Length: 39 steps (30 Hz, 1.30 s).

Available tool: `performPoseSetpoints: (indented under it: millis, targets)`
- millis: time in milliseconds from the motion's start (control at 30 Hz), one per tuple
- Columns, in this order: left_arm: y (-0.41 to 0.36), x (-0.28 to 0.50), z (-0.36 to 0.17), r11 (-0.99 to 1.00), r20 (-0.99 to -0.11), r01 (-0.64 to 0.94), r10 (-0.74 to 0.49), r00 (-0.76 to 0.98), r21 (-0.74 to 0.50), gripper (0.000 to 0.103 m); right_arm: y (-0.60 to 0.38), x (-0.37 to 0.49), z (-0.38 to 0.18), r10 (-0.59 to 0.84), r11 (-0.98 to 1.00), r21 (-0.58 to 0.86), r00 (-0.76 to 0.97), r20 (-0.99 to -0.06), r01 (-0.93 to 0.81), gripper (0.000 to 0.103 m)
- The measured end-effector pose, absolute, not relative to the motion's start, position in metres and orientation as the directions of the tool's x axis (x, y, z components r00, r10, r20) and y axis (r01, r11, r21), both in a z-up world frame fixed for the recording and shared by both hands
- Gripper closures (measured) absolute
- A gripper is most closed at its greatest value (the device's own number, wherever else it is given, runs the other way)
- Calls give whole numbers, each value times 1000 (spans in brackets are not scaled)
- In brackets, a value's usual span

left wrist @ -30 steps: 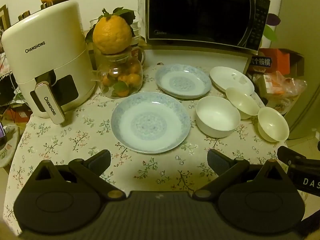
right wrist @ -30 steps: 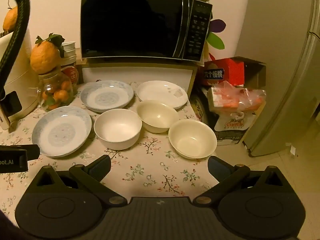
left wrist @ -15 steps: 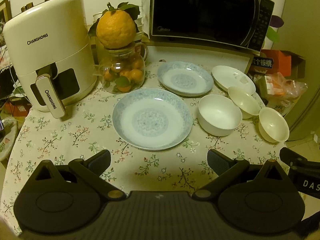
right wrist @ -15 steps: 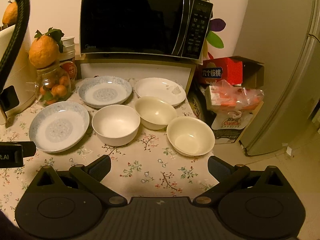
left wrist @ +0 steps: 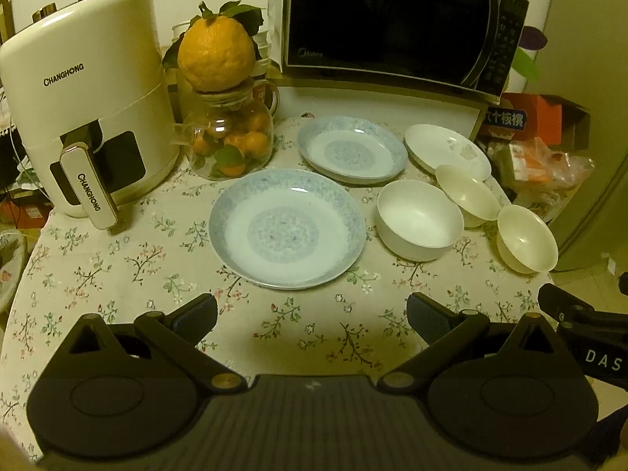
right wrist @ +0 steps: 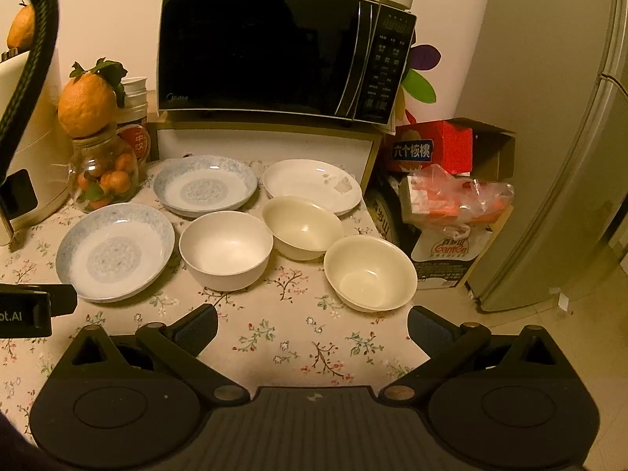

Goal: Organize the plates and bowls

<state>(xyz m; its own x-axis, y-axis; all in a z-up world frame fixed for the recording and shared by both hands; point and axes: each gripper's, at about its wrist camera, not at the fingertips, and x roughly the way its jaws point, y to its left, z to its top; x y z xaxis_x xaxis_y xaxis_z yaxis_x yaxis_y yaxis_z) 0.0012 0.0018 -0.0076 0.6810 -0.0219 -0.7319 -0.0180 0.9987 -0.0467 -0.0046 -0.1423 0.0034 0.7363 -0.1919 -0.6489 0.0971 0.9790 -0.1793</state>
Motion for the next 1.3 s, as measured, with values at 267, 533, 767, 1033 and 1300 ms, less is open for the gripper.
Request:
performPoseSetpoints:
  millis: [267, 533, 767, 1033, 1300]
  targets:
    - [8, 1, -9, 998, -731, -31, -19, 683, -55, 0, -138, -2, 2, -177, 982, -168, 734, -655, 87, 2]
    - [44, 14, -4, 990, -731, -111, 10, 682, -90, 0, -148, 24, 8, 60, 993, 114, 661, -748, 38, 2]
    - [80, 50, -11, 972, -801, -215, 55, 596, -93, 8, -129, 73, -3, 260, 956, 293, 549, -794, -29, 4]
    - [97, 84, -46, 966, -833, -238, 52, 550, -97, 30, -101, 127, -53, 349, 926, 378, 360, -865, 12, 23]
    - [110, 103, -68, 954, -821, -252, 14, 571, -159, 48, -96, 140, -80, 395, 905, 426, 395, -829, -10, 38]
